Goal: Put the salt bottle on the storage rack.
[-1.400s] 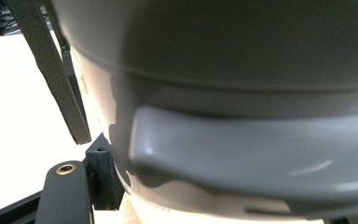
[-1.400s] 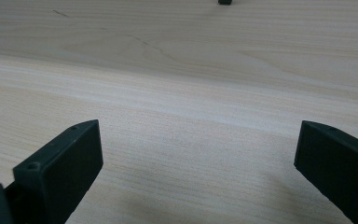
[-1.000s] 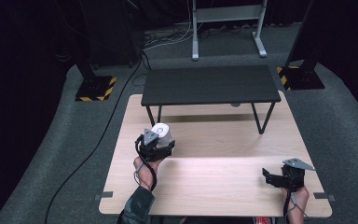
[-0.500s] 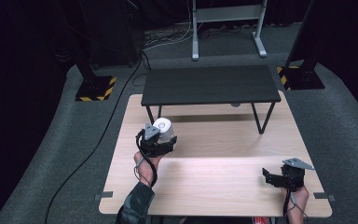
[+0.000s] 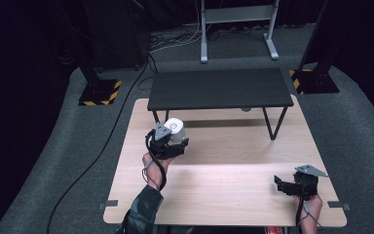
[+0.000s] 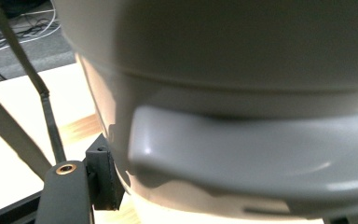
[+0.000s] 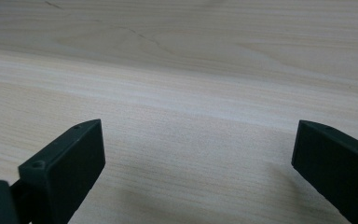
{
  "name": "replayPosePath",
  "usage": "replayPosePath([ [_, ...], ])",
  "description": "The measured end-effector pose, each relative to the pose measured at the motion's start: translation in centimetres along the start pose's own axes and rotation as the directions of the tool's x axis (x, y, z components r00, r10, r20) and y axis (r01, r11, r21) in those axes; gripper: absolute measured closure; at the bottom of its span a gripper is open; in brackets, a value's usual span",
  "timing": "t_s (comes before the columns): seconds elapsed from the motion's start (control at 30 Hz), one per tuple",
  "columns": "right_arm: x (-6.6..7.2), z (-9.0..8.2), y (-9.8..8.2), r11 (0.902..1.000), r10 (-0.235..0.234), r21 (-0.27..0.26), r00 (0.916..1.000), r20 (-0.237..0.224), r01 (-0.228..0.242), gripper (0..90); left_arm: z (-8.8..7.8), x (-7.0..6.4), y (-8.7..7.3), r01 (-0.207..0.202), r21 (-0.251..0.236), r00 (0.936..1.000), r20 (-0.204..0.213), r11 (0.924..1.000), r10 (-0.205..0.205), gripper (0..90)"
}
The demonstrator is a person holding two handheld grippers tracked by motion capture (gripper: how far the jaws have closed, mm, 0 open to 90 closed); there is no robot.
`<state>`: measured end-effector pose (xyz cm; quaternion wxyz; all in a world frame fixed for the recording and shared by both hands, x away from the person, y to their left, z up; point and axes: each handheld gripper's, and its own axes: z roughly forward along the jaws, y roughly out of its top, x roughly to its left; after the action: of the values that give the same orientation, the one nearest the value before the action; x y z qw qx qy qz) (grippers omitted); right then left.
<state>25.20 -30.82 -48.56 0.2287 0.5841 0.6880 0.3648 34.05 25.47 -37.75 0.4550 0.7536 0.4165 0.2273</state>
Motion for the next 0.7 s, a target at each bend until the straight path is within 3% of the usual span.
replayPosePath([
  [0.7, 0.1, 0.1, 0.3, 0.9998, -0.007, 0.019, 1.0000, -0.001, 0.007, 2.2, 0.6, -0.1, 2.7, -0.018, -0.011, 0.9988, 0.046, 0.9998, 0.018, 29.9],
])
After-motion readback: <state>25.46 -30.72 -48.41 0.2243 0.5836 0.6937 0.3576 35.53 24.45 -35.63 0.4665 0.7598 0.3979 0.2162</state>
